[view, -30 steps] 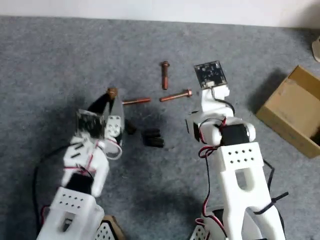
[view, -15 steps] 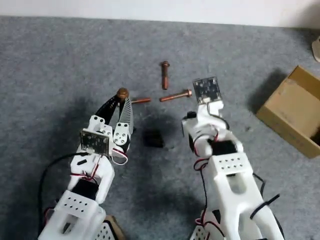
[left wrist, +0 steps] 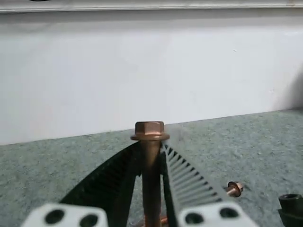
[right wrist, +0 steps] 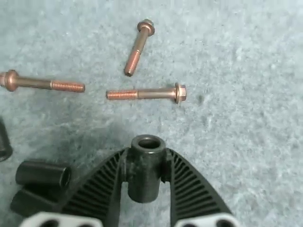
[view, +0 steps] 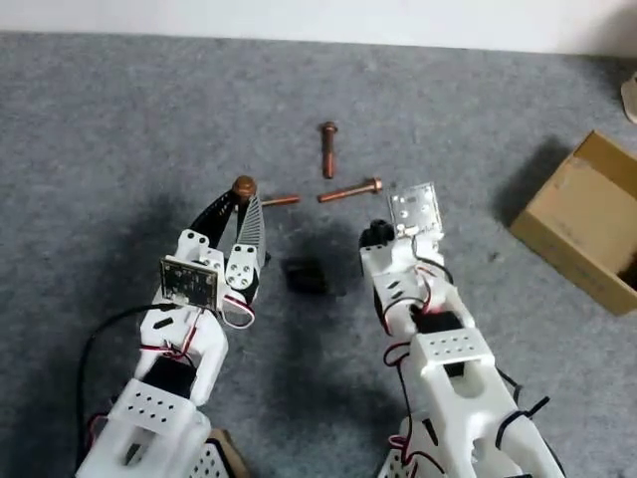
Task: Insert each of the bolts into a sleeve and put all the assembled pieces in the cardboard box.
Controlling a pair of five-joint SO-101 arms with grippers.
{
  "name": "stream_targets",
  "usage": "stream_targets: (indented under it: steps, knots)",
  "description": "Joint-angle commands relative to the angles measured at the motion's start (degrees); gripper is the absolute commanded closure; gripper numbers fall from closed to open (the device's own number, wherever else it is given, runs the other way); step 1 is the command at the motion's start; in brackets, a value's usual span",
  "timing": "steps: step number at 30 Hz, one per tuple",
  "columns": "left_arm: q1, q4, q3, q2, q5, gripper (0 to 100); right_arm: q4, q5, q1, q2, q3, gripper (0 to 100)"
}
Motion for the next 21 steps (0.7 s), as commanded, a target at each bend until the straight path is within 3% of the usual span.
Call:
stream_targets:
  steps: [1,5,13,19,21]
  knots:
    - [1.36,0.0,1.36,-1.36,0.18,99,-7.52,0.0,-0.31,-2.15,1.1,99.3]
    - [1.1,0.09,1.36,-1.36,0.18,99,-13.23,-0.35,-1.19,-1.98,3.3,99.3]
    - [1.01,2.99,1.36,-1.36,0.0,99,-13.32,-0.88,-2.68,-1.45,3.65,99.3]
    - [1.36,-0.62,1.36,-1.36,0.09,99,-13.32,-18.2,-6.11,-1.36,3.74,99.3]
    - [1.36,-3.43,1.36,-1.36,0.09,99,-13.32,-19.78,-7.08,-1.36,3.74,99.3]
